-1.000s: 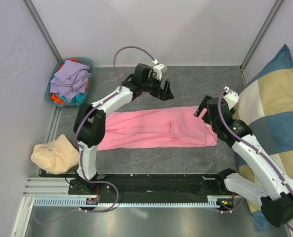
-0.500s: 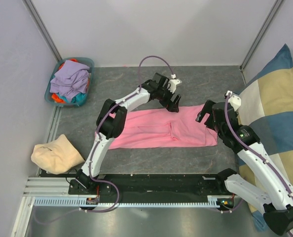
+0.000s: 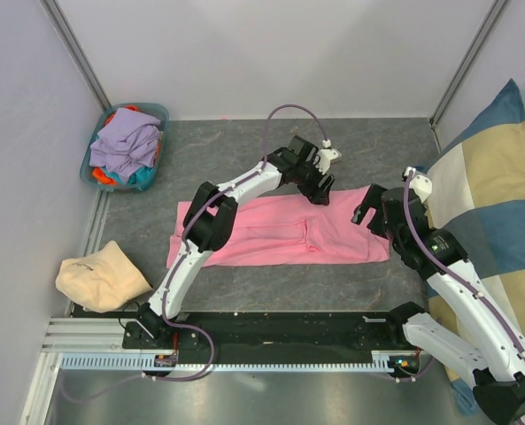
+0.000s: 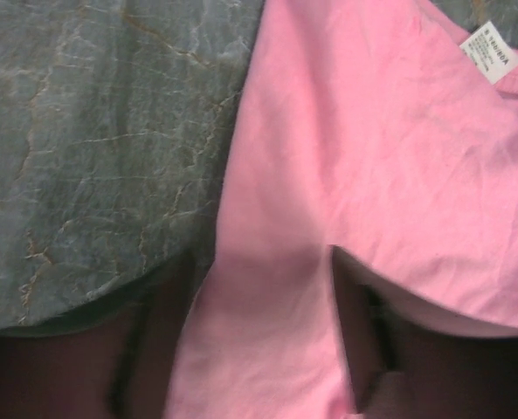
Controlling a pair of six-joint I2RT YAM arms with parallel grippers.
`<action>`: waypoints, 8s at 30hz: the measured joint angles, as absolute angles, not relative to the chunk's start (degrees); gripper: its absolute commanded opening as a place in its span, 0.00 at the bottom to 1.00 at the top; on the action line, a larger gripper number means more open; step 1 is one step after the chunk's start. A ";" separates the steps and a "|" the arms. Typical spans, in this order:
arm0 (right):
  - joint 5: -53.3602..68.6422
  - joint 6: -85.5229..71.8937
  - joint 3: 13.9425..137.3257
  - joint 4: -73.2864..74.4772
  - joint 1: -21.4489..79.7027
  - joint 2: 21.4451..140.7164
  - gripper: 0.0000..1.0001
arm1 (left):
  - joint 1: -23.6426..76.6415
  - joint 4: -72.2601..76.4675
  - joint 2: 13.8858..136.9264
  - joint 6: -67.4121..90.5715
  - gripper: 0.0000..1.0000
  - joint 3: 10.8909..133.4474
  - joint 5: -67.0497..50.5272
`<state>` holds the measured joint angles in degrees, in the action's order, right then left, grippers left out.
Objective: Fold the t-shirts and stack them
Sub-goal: Fold the tshirt
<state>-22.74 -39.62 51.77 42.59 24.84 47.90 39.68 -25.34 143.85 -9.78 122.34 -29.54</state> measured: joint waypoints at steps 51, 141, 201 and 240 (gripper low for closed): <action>-19.16 -41.65 44.23 40.66 24.84 48.27 0.98 | 12.03 -17.72 148.20 41.85 1.00 128.84 -13.02; -28.67 -53.36 45.82 32.27 42.15 76.95 0.68 | 16.05 -29.17 41.82 25.45 1.00 42.04 -9.82; -25.34 -52.71 37.52 32.14 42.15 60.10 0.74 | 69.76 -4.23 73.54 58.30 0.02 27.51 14.50; -13.26 -30.85 88.88 10.87 26.33 117.19 0.77 | 71.72 -16.56 54.59 65.14 0.02 19.92 15.03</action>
